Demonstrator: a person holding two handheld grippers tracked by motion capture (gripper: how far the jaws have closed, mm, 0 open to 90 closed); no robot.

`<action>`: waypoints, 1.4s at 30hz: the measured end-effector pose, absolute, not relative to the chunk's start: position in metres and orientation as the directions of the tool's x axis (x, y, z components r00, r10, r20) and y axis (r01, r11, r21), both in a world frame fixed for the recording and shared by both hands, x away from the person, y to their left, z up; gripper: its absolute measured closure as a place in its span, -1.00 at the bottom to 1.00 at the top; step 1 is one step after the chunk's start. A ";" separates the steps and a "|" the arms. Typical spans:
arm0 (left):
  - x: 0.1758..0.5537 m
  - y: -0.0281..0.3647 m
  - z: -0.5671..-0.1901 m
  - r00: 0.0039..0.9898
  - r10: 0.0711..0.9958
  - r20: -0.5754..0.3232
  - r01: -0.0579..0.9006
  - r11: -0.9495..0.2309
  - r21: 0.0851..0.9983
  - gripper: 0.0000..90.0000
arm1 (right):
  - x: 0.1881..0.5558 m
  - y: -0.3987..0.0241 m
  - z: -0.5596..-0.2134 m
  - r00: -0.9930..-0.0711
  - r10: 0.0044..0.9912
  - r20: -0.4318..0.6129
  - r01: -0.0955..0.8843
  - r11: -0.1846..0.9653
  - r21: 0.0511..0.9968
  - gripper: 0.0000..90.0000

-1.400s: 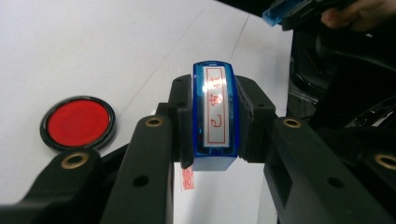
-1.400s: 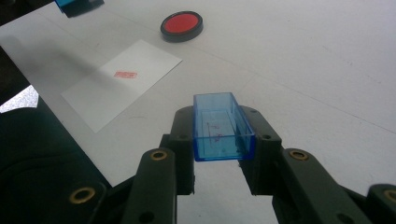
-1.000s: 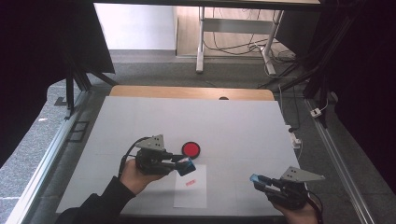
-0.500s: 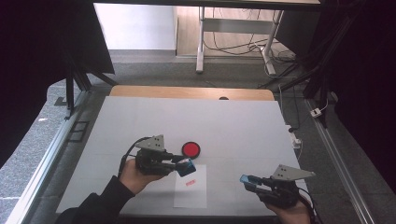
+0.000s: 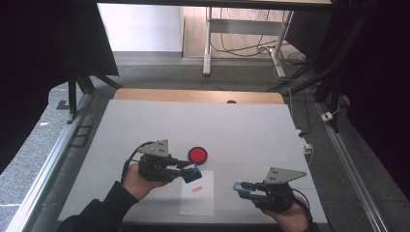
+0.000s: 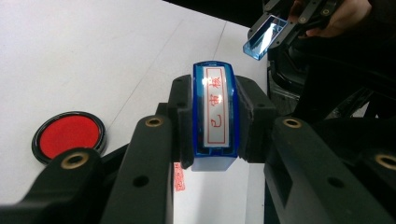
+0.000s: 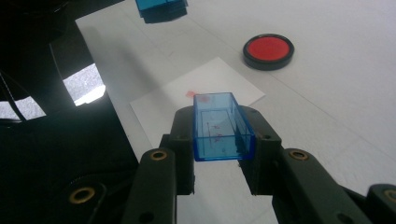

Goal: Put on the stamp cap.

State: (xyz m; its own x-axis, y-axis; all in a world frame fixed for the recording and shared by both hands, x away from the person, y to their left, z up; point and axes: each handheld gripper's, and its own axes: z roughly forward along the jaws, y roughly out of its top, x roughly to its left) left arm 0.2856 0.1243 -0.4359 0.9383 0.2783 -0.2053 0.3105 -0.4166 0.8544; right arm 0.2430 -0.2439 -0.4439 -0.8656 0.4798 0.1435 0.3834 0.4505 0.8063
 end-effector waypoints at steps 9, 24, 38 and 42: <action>0.287 0.128 -0.435 0.943 0.266 -0.201 0.300 -0.410 0.862 0.56 | 0.251 -0.226 -0.446 -0.887 0.435 0.155 0.365 0.454 0.813 0.52; 0.286 0.134 -0.430 0.959 0.226 -0.169 0.250 -0.401 0.881 0.56 | 0.263 -0.193 -0.453 -0.931 0.330 0.157 0.313 0.496 0.810 0.51; 0.285 0.134 -0.427 0.975 0.164 -0.148 0.202 -0.390 0.898 0.56 | 0.275 -0.171 -0.463 -0.938 0.276 0.208 0.324 0.496 0.805 0.52; 0.285 0.134 -0.427 0.980 0.145 -0.140 0.186 -0.385 0.904 0.56 | 0.278 -0.166 -0.466 -0.945 0.254 0.208 0.313 0.503 0.805 0.52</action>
